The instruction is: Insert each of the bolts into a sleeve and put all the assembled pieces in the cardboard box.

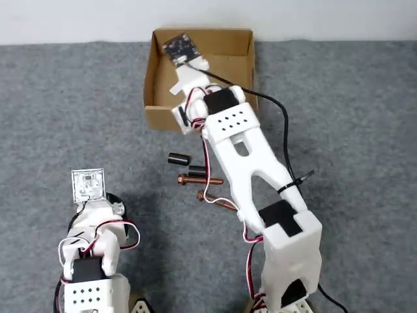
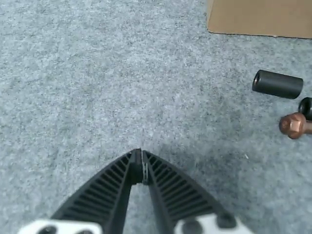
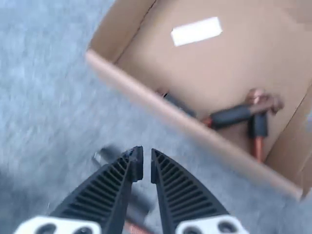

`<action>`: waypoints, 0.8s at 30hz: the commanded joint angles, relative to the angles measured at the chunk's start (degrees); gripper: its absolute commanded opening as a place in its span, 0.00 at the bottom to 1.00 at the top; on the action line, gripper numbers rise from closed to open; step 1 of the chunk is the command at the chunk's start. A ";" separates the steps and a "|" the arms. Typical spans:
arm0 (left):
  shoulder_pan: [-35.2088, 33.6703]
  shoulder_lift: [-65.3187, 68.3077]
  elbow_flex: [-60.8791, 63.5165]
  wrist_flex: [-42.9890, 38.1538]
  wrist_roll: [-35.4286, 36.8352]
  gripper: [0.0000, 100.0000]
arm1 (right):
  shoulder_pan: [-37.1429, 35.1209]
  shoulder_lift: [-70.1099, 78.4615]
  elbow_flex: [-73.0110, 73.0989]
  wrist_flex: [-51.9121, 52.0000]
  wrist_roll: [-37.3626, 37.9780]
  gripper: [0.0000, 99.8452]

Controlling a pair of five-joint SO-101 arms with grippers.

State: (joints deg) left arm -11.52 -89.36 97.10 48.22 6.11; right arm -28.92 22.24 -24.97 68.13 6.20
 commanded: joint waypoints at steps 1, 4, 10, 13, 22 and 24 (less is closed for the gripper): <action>-0.35 -0.09 -0.22 0.18 -0.62 0.01 | -0.75 -4.26 -2.46 7.16 0.88 0.01; -0.35 -0.18 -0.22 0.18 -0.62 0.01 | -0.75 -4.18 -2.46 14.90 7.56 0.01; -0.44 -0.18 -0.22 0.18 -0.62 0.01 | -0.48 -3.74 -2.37 21.67 26.46 0.01; -0.44 -0.18 -0.22 0.18 -0.62 0.01 | -0.66 -3.21 -2.20 21.58 27.08 0.01; -0.44 -0.26 -0.22 0.18 -0.62 0.01 | -2.59 6.02 -2.37 22.29 27.25 0.19; -0.44 -0.26 -0.22 0.18 -0.62 0.01 | -2.95 7.60 -2.37 21.05 27.25 0.18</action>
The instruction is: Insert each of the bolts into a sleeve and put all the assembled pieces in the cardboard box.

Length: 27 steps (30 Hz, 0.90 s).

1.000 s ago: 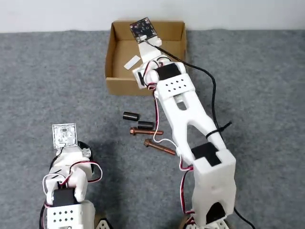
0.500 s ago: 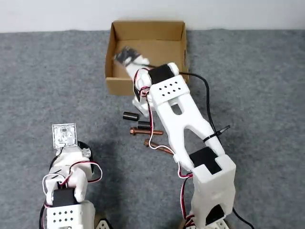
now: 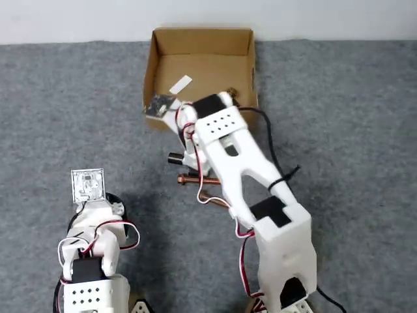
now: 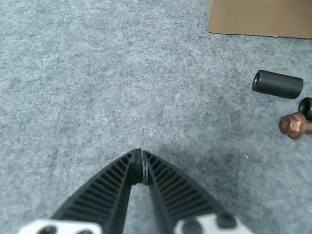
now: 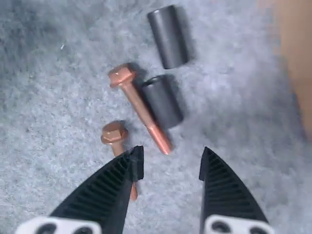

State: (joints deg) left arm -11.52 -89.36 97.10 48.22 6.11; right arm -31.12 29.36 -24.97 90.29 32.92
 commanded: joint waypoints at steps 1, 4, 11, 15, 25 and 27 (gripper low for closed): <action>-0.44 -0.26 -0.22 0.18 -0.62 0.01 | -1.01 1.19 -2.37 -2.15 0.53 0.18; -0.44 -0.26 -0.22 0.18 -0.62 0.01 | -1.27 3.12 -2.37 -4.88 1.93 0.18; -0.44 -0.26 -0.22 0.18 -0.62 0.01 | 0.13 8.48 -2.37 -9.80 3.69 0.18; -0.44 -0.26 -0.22 0.18 -0.62 0.01 | 0.57 11.56 -2.37 -11.12 3.69 0.18; -0.44 -0.26 -0.22 0.18 -0.62 0.01 | 0.57 13.05 -2.37 -14.64 3.69 0.01; -0.44 -0.26 -0.22 0.18 -0.62 0.01 | 0.57 12.00 -3.16 -12.35 3.69 0.01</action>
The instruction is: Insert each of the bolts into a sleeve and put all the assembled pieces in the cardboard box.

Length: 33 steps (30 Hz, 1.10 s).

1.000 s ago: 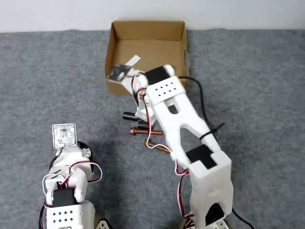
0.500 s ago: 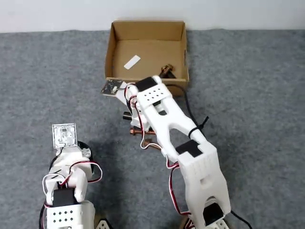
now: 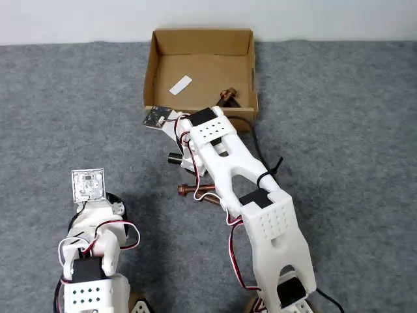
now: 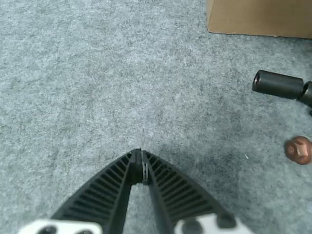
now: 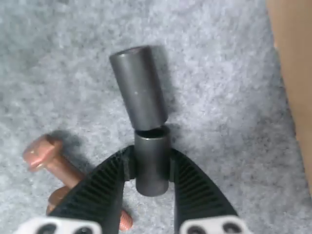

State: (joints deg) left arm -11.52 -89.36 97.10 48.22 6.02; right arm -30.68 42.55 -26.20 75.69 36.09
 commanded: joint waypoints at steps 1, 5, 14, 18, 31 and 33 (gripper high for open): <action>-0.44 -0.26 -0.22 0.18 -0.53 0.01 | 0.13 -2.15 -2.73 3.82 0.44 0.01; -0.44 -0.26 -0.22 0.18 -0.62 0.01 | 0.22 -6.46 -8.09 11.47 0.18 0.01; -0.18 -0.35 -0.22 0.18 -0.62 0.01 | 2.77 -16.22 -18.64 27.47 -5.80 0.01; 3.16 -0.44 -0.22 0.18 -0.79 0.01 | 6.02 -23.78 -17.93 27.30 -8.97 0.01; 9.67 0.18 -23.34 19.87 -1.32 0.01 | 13.23 -60.70 16.18 27.21 -31.12 0.01; 11.16 0.18 -26.24 23.12 -1.32 0.01 | 15.60 -65.80 21.89 27.12 -35.69 0.01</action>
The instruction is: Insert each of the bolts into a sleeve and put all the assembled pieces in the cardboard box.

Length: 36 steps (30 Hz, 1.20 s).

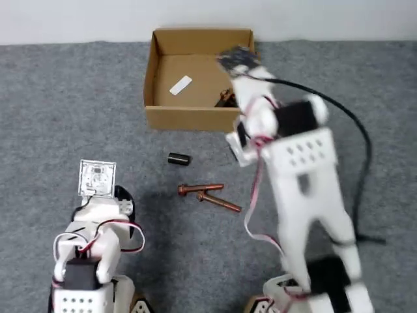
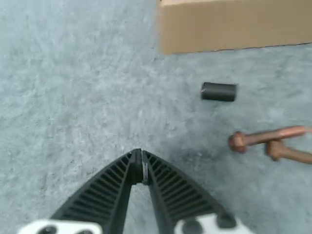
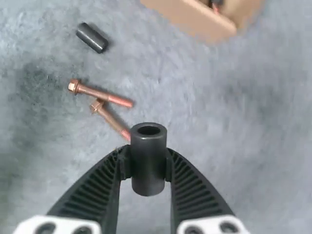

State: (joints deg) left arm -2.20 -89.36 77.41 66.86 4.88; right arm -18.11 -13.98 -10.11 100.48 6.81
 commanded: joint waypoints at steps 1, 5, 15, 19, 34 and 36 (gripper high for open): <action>2.37 0.18 -7.78 5.63 -0.18 0.01 | 4.35 -11.74 8.18 2.33 -8.35 0.01; 2.55 6.15 -13.23 9.49 2.73 0.01 | 10.86 -20.70 16.62 2.33 -13.98 0.01; 12.84 46.68 -44.26 20.13 24.53 0.01 | 27.03 -38.46 31.82 1.19 -18.02 0.01; 18.37 59.78 -53.93 23.47 31.47 0.01 | 33.80 -44.44 36.13 1.10 -17.58 0.01; 26.02 90.99 -68.79 23.38 48.44 0.01 | 42.68 -56.48 40.62 1.10 -14.68 0.01; 26.11 94.68 -72.22 23.38 48.44 0.02 | 43.03 -56.75 40.62 1.01 -14.68 0.01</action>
State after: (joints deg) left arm 23.38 1.89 11.03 89.98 52.53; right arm 23.82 -69.80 30.77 100.57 -8.57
